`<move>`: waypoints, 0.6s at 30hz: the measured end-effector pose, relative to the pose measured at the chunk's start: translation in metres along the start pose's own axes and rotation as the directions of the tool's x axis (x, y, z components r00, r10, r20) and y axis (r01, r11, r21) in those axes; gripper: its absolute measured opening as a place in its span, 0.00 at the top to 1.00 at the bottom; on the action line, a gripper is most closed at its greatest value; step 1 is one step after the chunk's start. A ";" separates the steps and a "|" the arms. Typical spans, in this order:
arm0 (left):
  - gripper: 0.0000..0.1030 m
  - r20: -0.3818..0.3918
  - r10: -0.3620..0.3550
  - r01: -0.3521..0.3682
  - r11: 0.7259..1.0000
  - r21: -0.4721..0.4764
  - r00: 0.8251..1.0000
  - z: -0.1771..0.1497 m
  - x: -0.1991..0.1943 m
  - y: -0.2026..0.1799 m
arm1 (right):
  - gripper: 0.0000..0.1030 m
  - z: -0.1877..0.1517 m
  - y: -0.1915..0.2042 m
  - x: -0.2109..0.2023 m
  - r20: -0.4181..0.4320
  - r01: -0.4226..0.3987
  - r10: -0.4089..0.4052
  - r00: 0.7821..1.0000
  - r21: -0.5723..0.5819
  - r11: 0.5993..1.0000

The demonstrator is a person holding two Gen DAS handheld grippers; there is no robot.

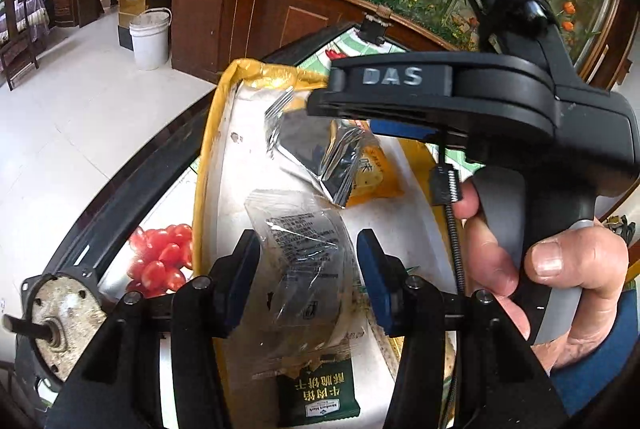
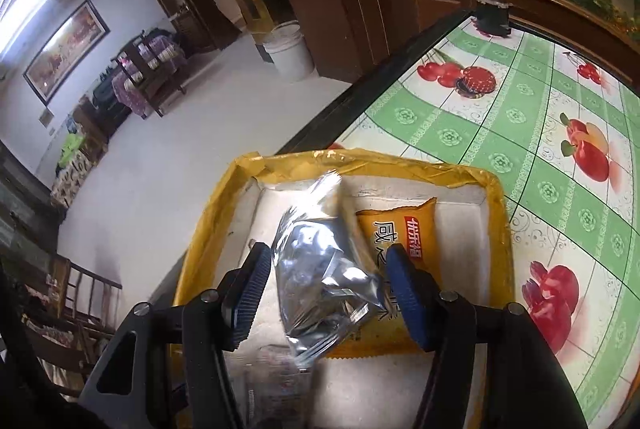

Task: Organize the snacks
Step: 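Open left tool to drop the clear bag in the tray while right tool drops silver bag, then move both tools back over the snacks on the table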

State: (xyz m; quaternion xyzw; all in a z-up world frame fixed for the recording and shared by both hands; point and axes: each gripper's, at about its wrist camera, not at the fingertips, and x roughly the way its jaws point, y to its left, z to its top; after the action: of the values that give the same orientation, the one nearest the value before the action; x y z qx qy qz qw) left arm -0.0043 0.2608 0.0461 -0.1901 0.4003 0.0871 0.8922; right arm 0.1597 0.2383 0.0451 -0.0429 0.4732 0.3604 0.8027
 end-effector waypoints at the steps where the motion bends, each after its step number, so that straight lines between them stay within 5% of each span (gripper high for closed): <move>1: 0.53 0.008 -0.003 0.003 1.000 -0.002 1.000 0.000 -0.004 0.000 | 0.40 -0.001 -0.002 -0.007 0.010 -0.013 0.013 1.000 0.013 1.000; 13: 0.53 0.080 -0.050 0.050 0.999 0.001 0.996 -0.021 -0.044 -0.015 | 0.33 -0.046 -0.049 -0.080 0.159 -0.177 0.143 0.977 0.227 0.958; 18: 0.53 0.094 -0.075 0.070 0.996 0.057 0.993 -0.029 -0.055 -0.041 | 0.33 -0.076 -0.070 -0.123 0.273 -0.122 0.051 0.961 0.253 0.960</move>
State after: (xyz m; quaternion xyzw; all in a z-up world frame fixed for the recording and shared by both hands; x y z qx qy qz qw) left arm -0.0481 0.2120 0.0810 -0.1762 0.3517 0.0528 0.9178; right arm 0.1122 0.0895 0.0815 0.1351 0.4079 0.3308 0.8402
